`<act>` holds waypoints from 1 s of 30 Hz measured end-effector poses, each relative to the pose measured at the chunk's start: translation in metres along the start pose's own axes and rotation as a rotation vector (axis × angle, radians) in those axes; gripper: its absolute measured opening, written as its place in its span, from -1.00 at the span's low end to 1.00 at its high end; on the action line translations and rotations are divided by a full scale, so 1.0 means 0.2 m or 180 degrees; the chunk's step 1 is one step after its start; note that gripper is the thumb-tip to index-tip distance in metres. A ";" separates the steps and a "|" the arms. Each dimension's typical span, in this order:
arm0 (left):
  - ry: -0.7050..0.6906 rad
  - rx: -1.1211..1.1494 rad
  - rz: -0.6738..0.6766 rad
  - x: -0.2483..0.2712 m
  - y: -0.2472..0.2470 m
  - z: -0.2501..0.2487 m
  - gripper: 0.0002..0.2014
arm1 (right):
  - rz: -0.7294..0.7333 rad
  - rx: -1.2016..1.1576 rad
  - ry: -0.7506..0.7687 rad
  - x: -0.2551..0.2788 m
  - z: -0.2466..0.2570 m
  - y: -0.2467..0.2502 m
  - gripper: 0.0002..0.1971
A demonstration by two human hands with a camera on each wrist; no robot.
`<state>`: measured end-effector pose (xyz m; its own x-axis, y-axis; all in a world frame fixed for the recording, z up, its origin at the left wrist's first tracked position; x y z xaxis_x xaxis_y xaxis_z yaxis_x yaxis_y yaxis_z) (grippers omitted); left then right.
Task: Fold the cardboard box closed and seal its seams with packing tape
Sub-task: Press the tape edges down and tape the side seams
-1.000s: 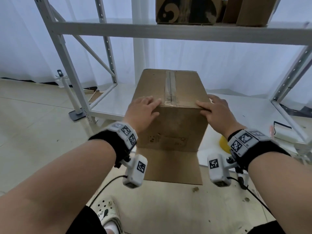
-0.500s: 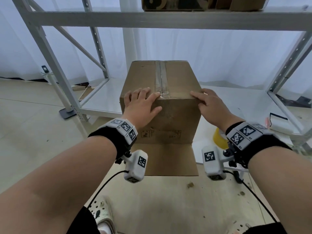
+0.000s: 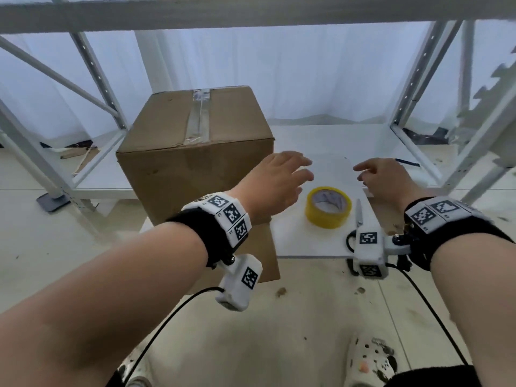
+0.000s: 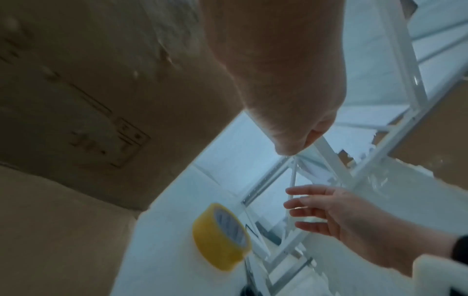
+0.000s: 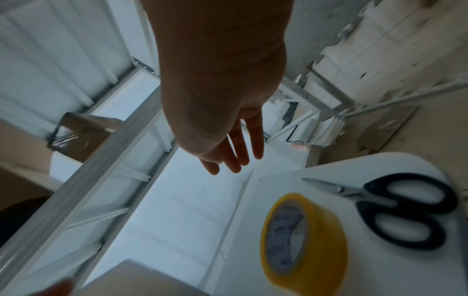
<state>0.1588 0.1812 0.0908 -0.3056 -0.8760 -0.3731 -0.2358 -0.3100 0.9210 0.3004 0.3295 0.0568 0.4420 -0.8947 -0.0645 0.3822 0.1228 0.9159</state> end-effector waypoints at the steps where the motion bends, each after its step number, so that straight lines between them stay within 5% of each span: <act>1: -0.0019 0.0096 0.0179 -0.04 -0.08 -0.02 -0.71 | 0.0050 0.0050 -0.0103 0.00 -0.07 -0.01 -0.65; 6: 0.0724 0.0223 0.1092 -0.17 -0.48 0.04 -0.52 | 0.0368 0.0183 -0.0280 -0.01 -0.24 -0.16 -0.66; 10: 0.0844 0.0326 0.1370 -0.28 -0.69 0.05 -0.47 | 0.0670 0.0113 -0.0298 -0.03 -0.27 -0.29 -0.61; 17: 0.0860 0.0056 0.1795 -0.36 -0.88 0.02 -0.67 | 0.1107 -0.0133 -0.0551 -0.04 -0.34 -0.45 -0.48; 23: 0.1226 0.1177 0.1390 -0.23 -0.79 0.07 -0.63 | 0.1179 -0.0629 -0.0531 -0.07 -0.28 -0.41 -0.34; 27: 0.1571 0.1722 0.1207 -0.15 -0.64 0.09 -0.71 | 0.1569 -0.1301 -0.0405 0.00 -0.13 -0.37 -0.51; 30: 0.1814 0.1979 0.1055 -0.09 -0.51 0.11 -0.72 | 0.1453 -0.1532 -0.0229 0.05 0.01 -0.29 -0.63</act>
<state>0.1682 0.2368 0.0020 0.0175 -0.9862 0.1647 -0.7233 0.1012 0.6831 0.2812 0.3128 0.0045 0.5964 -0.7318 0.3298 0.4965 0.6592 0.5648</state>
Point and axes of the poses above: each hand's wrist, its own x-axis away from the middle knuckle, its own y-axis out of the back of the hand, z = x × y, the point moved 8 cm from there along -x, towards the middle knuckle, and after that the axes turned 15 degrees about x, right-handed, at the moved point
